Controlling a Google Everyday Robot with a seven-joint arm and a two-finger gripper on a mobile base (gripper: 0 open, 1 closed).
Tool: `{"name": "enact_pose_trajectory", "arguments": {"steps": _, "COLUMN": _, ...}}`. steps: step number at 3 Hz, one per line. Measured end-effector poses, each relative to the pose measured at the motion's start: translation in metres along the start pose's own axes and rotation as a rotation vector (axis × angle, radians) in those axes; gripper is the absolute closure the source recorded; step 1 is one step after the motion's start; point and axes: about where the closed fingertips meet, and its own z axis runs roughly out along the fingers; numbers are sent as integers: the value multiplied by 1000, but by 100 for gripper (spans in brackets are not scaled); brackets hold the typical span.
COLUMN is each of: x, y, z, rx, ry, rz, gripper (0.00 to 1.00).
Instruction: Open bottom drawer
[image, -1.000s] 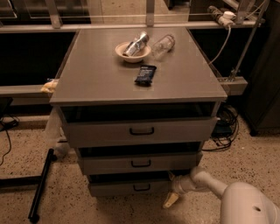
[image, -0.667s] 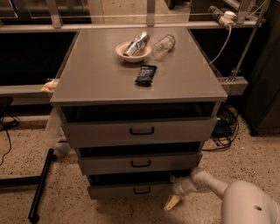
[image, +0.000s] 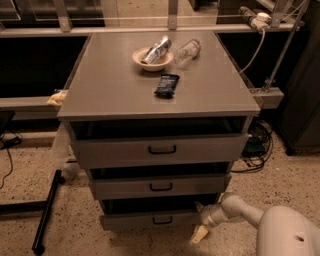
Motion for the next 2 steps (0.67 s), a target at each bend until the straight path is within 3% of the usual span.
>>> {"name": "enact_pose_trajectory", "arguments": {"steps": 1, "x": -2, "y": 0, "z": -2, "rx": 0, "ry": 0, "rz": 0, "gripper": 0}}
{"name": "enact_pose_trajectory", "arguments": {"steps": 2, "x": 6, "y": 22, "z": -6, "rx": -39, "ry": 13, "rz": 52, "gripper": 0}}
